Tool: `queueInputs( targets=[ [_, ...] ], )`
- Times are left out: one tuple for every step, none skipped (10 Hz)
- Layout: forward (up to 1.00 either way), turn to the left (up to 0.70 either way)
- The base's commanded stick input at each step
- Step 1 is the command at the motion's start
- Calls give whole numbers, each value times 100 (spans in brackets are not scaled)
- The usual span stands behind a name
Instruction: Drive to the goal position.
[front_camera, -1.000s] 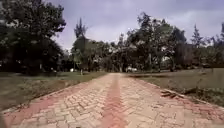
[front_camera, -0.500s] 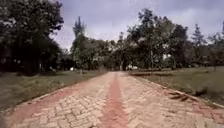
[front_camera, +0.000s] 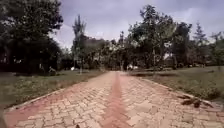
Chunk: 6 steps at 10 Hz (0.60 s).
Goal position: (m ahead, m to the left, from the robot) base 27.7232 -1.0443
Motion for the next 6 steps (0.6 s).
queueInputs(
  targets=[
    [70, 0],
    [70, 0],
    [70, 0],
    [70, 0],
    [70, 0],
    [70, 0]
  ],
)
